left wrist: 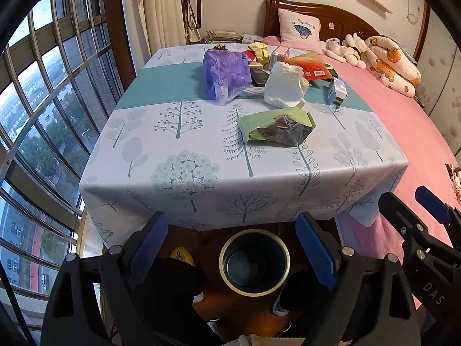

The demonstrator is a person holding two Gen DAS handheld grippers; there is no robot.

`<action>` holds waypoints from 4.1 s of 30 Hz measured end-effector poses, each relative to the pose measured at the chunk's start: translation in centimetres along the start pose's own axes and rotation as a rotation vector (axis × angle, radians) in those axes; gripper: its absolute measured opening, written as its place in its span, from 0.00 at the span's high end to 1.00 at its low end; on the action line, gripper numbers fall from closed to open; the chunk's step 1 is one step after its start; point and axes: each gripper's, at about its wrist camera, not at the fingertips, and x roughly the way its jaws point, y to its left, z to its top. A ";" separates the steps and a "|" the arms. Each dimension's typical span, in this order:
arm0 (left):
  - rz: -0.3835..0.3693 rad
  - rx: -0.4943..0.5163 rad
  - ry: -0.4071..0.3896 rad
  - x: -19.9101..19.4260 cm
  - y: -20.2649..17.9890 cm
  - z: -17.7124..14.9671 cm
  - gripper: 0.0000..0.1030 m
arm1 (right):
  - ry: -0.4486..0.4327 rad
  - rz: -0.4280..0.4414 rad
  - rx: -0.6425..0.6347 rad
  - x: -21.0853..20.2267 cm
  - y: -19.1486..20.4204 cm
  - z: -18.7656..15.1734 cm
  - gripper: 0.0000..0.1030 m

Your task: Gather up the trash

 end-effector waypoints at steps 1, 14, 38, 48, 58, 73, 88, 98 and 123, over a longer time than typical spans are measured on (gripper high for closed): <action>0.000 -0.001 -0.002 0.0 0.0 0.0 0.13 | 0.000 0.000 0.000 0.0 0.0 0.0 0.21; 0.000 0.004 -0.013 -0.1 -0.1 0.0 0.13 | 0.000 0.003 -0.002 0.1 0.2 0.0 0.21; -0.008 0.022 -0.002 0.1 0.0 -0.1 0.13 | -0.003 0.005 -0.005 0.2 0.8 0.0 0.21; -0.013 0.009 0.010 0.6 0.4 0.2 0.13 | 0.002 0.023 -0.021 0.8 1.7 0.5 0.21; 0.044 0.010 -0.006 1.6 2.1 2.8 0.13 | -0.018 0.032 -0.061 2.0 1.8 2.0 0.21; 0.111 0.054 -0.036 6.5 4.2 8.8 0.13 | 0.115 0.187 0.076 11.7 0.5 10.1 0.21; 0.050 0.021 0.062 12.8 5.1 10.1 0.13 | 0.299 0.285 0.217 19.7 1.9 8.7 0.22; -0.004 0.011 0.054 12.5 4.6 10.7 0.13 | 0.283 0.325 0.180 19.0 2.3 8.2 0.65; -0.290 0.217 0.148 19.9 -7.9 21.3 0.13 | 0.112 0.173 0.220 15.5 -9.8 8.4 0.88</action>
